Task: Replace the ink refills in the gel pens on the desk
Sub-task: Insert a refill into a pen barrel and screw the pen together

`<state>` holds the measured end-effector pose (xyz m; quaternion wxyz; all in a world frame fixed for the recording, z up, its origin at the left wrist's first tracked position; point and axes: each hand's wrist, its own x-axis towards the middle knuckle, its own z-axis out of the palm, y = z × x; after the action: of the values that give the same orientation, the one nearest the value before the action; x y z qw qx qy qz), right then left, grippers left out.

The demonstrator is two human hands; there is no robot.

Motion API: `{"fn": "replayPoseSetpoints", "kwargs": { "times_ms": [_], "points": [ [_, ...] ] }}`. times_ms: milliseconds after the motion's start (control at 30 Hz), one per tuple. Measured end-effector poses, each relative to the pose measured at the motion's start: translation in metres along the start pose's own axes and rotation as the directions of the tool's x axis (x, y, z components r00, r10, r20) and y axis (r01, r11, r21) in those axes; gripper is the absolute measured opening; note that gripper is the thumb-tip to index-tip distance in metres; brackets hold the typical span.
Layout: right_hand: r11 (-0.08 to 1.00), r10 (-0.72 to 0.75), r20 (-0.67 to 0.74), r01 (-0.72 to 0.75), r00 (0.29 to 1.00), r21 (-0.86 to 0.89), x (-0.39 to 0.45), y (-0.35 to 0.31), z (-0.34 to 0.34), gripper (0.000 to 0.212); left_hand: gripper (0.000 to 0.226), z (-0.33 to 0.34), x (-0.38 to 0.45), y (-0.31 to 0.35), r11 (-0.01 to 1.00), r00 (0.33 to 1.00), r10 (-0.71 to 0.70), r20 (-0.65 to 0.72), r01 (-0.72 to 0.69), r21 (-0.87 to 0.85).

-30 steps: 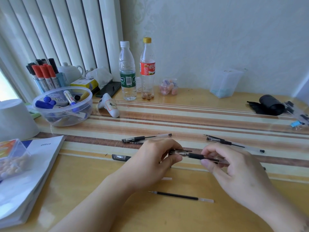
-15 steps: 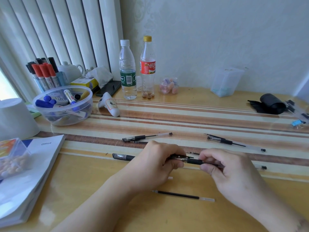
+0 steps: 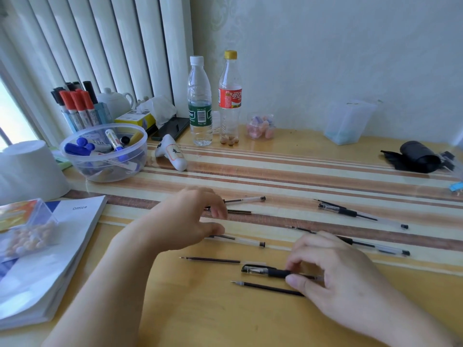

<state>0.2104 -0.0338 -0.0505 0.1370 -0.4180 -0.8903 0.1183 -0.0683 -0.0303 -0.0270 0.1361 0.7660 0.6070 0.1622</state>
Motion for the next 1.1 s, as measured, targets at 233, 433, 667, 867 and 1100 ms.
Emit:
{"fn": "replayPoseSetpoints", "kwargs": {
  "times_ms": [233, 433, 667, 867, 1100],
  "points": [
    [0.997, -0.03, -0.066, 0.035, 0.997, 0.075, 0.0, 0.001, -0.002, 0.029, 0.011, 0.005, 0.003, -0.006, 0.998, 0.992, -0.045, 0.115, 0.041, 0.037],
    [0.97, -0.036, -0.43, 0.136, 0.902, 0.204, 0.002, -0.006, -0.023, 0.022, 0.006, 0.007, 0.004, 0.006, 0.998, 0.997, 0.037, -0.062, -0.04, -0.051],
    [0.871, -0.209, -0.265, 0.056, 0.941, -0.488, 0.015, -0.046, -0.045, 0.039, 0.005, 0.026, 0.005, 0.034, 0.94, 0.952, 0.285, -0.116, -0.301, -0.162],
    [0.945, -0.068, -0.078, 0.039, 0.995, -0.326, 0.039, -0.036, -0.023, 0.027, 0.007, 0.032, 0.004, 0.042, 0.925, 0.909, 0.34, -0.242, -0.369, -0.085],
    [0.967, -0.116, -0.151, 0.077, 0.982, -0.243, 0.034, -0.022, -0.013, 0.042, 0.01, 0.035, 0.005, 0.046, 0.922, 0.913, 0.339, -0.226, -0.37, -0.115]
  ]
}}
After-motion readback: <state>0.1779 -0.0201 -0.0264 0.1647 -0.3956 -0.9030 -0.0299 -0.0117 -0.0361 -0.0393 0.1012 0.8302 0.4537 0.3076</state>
